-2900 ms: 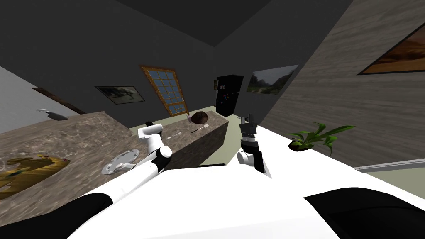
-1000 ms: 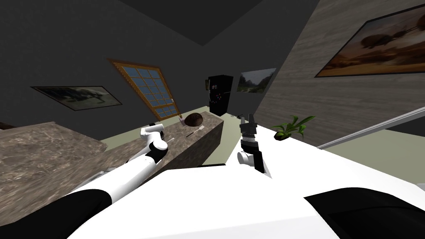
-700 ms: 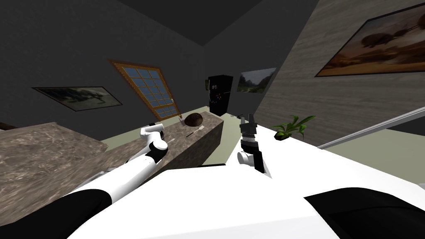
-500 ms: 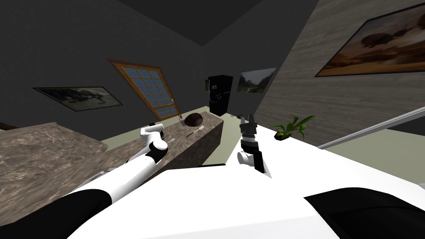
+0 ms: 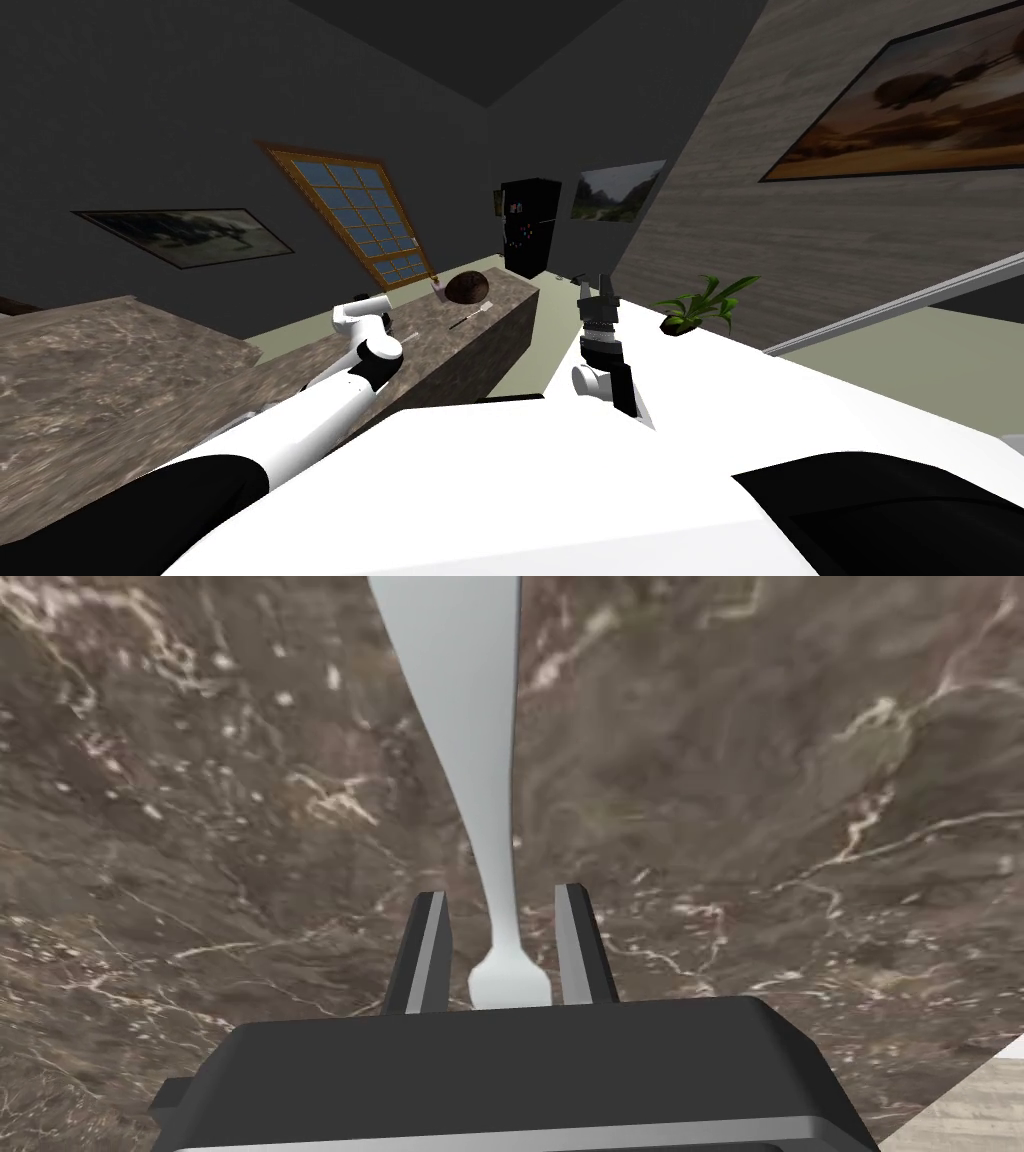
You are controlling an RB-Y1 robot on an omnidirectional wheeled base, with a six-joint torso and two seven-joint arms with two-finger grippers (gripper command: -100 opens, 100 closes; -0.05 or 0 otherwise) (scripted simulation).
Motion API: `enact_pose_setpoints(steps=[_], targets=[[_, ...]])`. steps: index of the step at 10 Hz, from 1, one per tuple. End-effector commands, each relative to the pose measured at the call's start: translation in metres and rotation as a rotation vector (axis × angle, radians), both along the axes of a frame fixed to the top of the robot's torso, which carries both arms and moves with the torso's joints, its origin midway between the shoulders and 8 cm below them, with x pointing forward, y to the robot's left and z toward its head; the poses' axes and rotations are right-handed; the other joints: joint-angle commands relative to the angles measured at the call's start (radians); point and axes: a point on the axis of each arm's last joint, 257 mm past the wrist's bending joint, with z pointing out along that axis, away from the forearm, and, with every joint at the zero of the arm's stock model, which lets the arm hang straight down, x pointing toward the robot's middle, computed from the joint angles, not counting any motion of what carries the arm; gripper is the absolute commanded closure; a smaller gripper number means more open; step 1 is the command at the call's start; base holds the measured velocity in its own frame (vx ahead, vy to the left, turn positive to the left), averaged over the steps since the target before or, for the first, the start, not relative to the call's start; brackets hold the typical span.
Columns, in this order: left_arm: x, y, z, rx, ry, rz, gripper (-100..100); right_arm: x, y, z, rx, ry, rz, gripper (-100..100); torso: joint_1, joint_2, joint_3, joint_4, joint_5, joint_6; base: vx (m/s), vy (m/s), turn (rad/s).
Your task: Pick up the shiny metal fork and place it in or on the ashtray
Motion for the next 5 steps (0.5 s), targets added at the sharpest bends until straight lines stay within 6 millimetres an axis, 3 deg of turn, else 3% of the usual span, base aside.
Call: enact_pose_setpoints(steps=[1, 5], targets=[[0.0014, 0.0050, 0.0079, 0.006, -0.002, -0.003, 100, 0.0000, 0.0000, 0.0000, 0.000, 0.000, 0.000, 0, 0.000, 0.000, 0.000, 0.000, 0.000, 0.000, -0.119, 0.143, 0.036], [-0.0043, 0.0056, 0.0107, -0.011, 0.015, -0.021, 100, 0.0000, 0.0000, 0.0000, 0.000, 0.000, 0.000, 0, 0.005, 0.007, 0.004, 0.001, 0.002, -0.002, -0.142, 0.137, 0.038]])
